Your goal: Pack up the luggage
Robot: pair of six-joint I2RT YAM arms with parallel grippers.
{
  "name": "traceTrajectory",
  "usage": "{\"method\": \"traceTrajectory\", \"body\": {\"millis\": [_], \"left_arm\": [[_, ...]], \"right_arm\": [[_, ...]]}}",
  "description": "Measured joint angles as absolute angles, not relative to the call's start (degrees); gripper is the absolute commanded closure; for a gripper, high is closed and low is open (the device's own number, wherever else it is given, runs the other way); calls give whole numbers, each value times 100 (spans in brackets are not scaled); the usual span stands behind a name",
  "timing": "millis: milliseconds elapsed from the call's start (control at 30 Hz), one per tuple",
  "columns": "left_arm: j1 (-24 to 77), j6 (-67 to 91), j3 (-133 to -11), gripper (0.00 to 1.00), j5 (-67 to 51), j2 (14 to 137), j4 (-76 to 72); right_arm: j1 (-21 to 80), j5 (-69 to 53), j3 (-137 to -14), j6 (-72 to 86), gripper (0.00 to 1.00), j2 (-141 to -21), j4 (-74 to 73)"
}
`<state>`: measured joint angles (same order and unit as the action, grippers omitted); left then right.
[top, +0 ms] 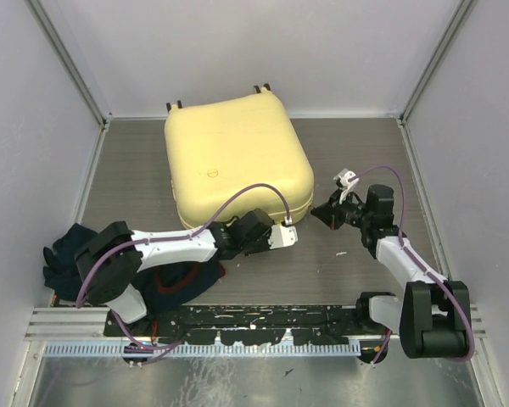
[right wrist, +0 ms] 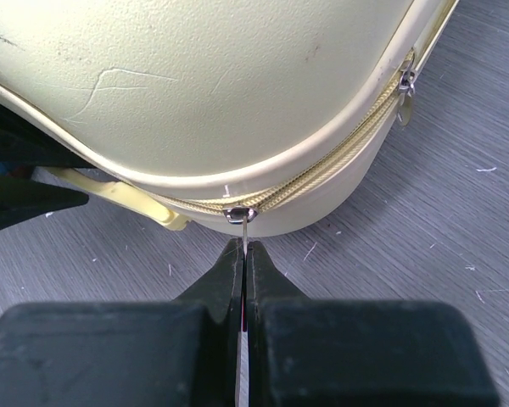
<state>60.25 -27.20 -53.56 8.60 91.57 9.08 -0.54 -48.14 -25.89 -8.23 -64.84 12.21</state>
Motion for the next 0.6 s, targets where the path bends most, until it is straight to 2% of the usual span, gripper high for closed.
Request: {"method": "traceTrajectory", "body": {"millis": [67, 167, 600], "left_arm": [[6025, -2703, -5481, 86, 928, 9312, 891], [5999, -2733, -5527, 99, 985, 9389, 882], [5975, -3566, -4547, 100, 64, 8604, 392]], "right_arm": [[-45, -4775, -2569, -823, 100, -6440, 1214], [-43, -4748, -2569, -873, 100, -6412, 1166], [-698, -5634, -2906, -1520, 99, -6735, 397]]}}
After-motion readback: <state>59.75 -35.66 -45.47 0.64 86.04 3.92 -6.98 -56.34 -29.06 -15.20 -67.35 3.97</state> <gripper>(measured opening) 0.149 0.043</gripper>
